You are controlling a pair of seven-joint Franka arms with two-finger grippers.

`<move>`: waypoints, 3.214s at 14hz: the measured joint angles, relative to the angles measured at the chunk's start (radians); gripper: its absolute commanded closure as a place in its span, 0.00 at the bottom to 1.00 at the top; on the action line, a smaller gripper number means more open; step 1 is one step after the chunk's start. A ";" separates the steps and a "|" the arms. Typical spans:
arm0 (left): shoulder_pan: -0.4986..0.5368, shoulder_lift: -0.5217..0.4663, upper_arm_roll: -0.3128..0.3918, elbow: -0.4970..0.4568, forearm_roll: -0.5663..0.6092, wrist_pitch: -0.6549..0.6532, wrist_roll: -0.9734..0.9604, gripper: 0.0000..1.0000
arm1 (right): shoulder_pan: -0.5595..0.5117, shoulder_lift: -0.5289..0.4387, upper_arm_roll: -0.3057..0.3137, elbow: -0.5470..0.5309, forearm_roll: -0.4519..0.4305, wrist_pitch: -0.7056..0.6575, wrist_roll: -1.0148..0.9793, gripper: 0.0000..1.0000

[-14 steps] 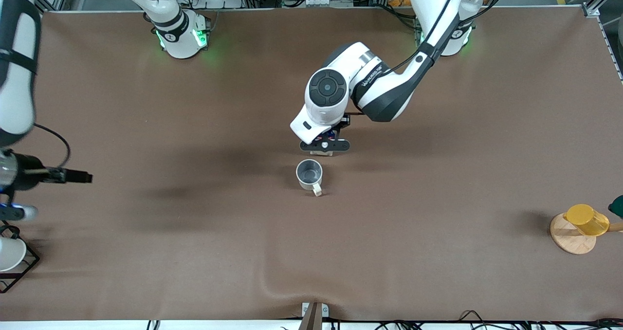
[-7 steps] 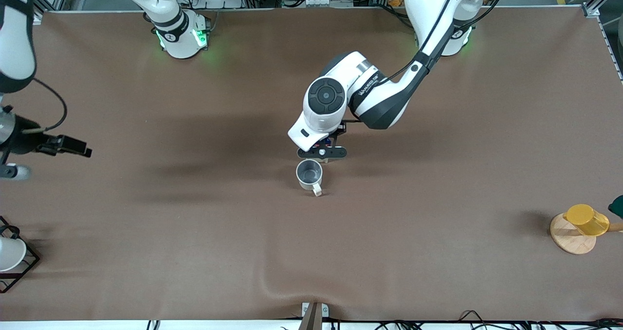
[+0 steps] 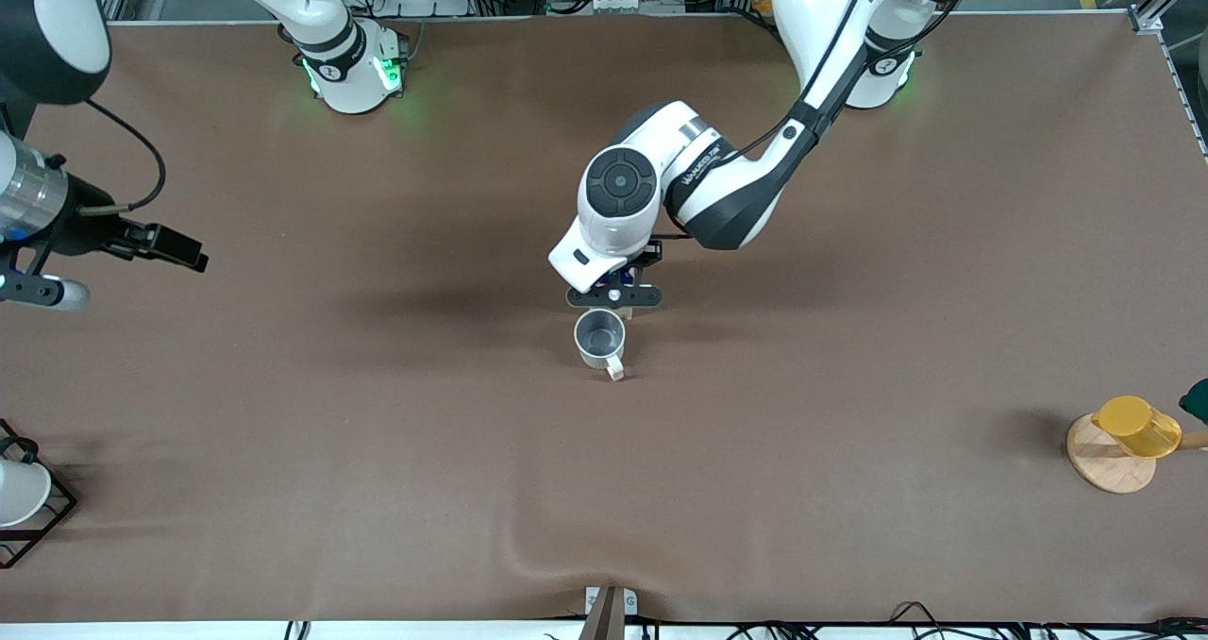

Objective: Place milk next to cup

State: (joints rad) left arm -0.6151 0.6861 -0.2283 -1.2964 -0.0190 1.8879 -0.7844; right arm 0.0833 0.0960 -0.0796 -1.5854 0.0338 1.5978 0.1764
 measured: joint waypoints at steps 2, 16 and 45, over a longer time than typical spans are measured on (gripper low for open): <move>-0.003 0.006 0.000 0.000 0.000 0.006 0.000 0.00 | 0.000 0.006 -0.005 0.024 -0.006 -0.002 -0.009 0.00; 0.262 -0.442 0.023 0.048 0.002 -0.281 0.132 0.00 | -0.030 0.036 -0.013 0.160 -0.003 -0.115 -0.114 0.00; 0.649 -0.620 0.082 -0.170 0.010 -0.364 0.551 0.00 | -0.094 -0.028 -0.012 0.043 -0.001 -0.029 -0.263 0.00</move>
